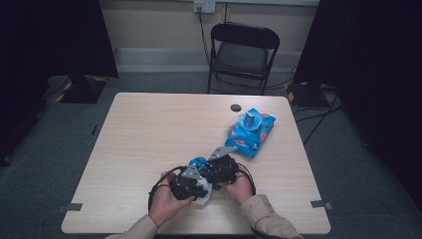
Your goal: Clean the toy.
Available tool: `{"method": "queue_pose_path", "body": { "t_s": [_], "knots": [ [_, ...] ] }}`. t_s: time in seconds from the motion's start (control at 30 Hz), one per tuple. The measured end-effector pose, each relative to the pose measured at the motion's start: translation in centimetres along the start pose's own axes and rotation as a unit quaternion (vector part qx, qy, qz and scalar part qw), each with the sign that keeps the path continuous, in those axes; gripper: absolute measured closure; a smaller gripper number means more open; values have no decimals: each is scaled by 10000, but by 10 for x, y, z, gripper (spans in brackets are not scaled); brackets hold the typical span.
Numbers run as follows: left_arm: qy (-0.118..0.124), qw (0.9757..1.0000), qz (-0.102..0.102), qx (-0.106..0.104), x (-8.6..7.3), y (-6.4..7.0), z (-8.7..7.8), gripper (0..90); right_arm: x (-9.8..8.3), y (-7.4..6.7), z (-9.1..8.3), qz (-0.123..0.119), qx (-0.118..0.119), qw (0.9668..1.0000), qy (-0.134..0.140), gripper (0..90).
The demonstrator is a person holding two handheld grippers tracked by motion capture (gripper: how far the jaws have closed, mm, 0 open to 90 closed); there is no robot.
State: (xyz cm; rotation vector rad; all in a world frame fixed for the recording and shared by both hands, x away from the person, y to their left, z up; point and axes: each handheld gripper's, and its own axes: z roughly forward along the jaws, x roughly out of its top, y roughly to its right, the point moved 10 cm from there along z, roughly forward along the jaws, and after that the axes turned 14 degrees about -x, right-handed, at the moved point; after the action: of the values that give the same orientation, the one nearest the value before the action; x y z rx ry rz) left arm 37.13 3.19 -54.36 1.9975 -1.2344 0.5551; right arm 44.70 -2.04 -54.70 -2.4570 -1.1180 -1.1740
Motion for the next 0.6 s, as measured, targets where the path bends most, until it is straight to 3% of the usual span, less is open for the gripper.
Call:
{"method": "queue_pose_path", "body": {
  "t_s": [0.3, 0.43, 0.6],
  "knots": [
    [235, 9990, -211, 321, -6, -21, -29, 842, 0, 0, 0, -19, -20, 10000, -7, 435],
    [358, 9968, -389, 595, -11, -38, -42, 842, 0, 0, 0, -25, -22, 10000, -5, 435],
    [388, 9943, -588, 795, -18, -57, -52, 843, 0, 0, 0, -27, -20, 10000, 16, 435]
  ]
}}
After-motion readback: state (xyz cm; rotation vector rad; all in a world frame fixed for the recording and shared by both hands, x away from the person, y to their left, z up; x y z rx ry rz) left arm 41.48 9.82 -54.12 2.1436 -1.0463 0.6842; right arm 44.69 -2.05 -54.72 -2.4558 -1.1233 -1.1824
